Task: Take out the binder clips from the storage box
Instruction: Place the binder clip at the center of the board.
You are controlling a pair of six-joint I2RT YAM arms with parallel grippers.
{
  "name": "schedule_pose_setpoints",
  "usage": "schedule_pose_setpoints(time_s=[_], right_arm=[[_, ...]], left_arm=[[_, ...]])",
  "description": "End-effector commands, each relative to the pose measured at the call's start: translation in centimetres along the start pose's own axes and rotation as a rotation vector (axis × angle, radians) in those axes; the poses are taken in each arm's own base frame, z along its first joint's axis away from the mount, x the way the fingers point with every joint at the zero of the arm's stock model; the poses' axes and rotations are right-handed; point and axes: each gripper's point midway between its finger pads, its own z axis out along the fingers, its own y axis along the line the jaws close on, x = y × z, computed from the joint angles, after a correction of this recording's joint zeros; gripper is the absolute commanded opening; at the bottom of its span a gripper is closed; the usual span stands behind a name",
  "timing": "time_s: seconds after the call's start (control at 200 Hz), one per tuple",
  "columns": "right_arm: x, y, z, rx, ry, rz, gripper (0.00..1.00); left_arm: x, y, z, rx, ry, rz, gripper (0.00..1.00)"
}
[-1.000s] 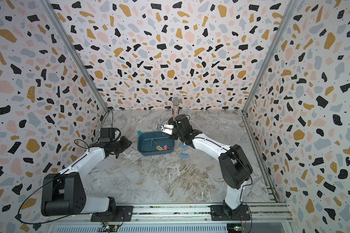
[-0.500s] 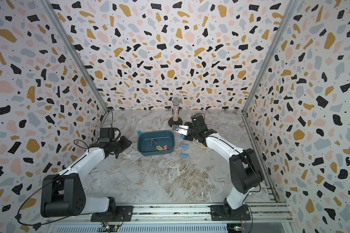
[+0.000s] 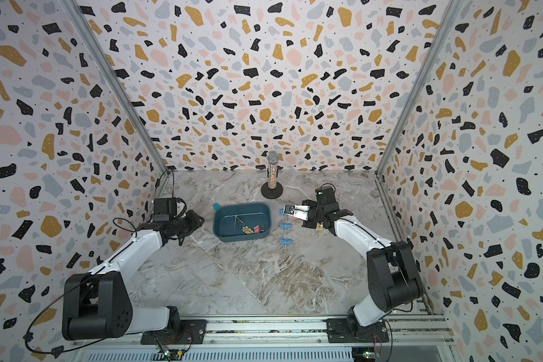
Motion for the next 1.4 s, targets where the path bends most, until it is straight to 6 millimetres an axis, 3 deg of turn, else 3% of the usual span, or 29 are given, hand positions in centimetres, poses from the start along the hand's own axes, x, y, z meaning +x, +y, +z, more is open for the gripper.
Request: schedule_pose_setpoints(time_s=[0.0,0.48,0.881,1.396], right_arm=[[-0.9,-0.3,-0.9,0.003,-0.067,-0.030,0.00],[1.3,1.0,0.5,-0.053,-0.116,0.012,0.00],[4.3,2.4,2.1,-0.113,-0.094,0.039,0.00],[6.4,2.8,3.9,-0.144,-0.072,0.046,0.00]], left_arm=[[-0.3,-0.6,-0.5,0.030,-0.028,0.008,0.31],[-0.2,-0.6,-0.5,0.031,-0.030,0.007,0.31],[-0.1,-0.5,-0.5,0.026,-0.030,0.002,0.31],[-0.1,-0.4,-0.3,0.021,-0.026,0.003,0.31]])
